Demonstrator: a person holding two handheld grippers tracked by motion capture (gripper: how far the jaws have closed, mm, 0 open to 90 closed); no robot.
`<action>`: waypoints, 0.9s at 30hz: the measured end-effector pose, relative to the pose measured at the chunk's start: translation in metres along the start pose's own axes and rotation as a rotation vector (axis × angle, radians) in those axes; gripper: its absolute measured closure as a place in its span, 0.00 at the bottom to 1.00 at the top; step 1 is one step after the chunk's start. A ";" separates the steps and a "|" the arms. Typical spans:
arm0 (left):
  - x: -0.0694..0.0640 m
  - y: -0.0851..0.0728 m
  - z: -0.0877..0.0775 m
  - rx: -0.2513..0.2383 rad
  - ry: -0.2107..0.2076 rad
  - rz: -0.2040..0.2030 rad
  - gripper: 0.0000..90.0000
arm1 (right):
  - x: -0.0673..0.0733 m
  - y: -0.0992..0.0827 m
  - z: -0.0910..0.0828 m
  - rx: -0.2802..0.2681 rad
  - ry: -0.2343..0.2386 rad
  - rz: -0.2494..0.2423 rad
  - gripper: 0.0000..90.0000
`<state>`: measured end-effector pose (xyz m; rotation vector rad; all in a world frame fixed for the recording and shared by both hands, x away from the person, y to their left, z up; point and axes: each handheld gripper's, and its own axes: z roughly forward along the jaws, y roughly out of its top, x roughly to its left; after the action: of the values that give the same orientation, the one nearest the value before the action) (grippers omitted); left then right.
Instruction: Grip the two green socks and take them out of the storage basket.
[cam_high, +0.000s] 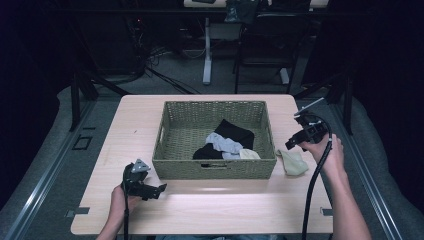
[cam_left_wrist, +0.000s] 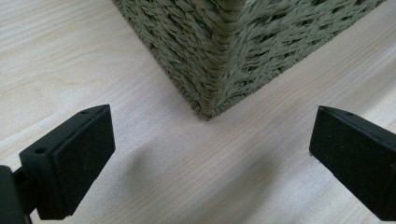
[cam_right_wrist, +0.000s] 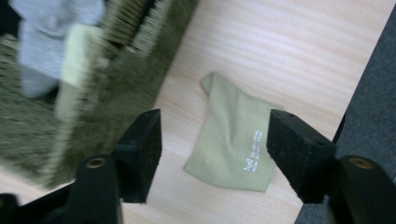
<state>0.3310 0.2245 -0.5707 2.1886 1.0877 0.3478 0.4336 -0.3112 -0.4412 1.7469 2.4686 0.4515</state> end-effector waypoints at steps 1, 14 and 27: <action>0.000 0.000 0.000 0.000 0.000 0.000 0.00 | 0.003 0.001 -0.003 -0.014 0.000 0.001 0.34; 0.000 0.000 0.000 -0.001 0.001 -0.002 0.00 | 0.042 0.029 -0.049 -0.070 -0.005 -0.108 0.15; 0.000 0.000 0.000 -0.001 0.000 -0.003 0.00 | 0.092 0.060 -0.041 -0.064 0.033 -0.229 0.01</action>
<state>0.3310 0.2247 -0.5709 2.1856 1.0905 0.3466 0.4471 -0.2148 -0.3754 1.4215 2.6043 0.5344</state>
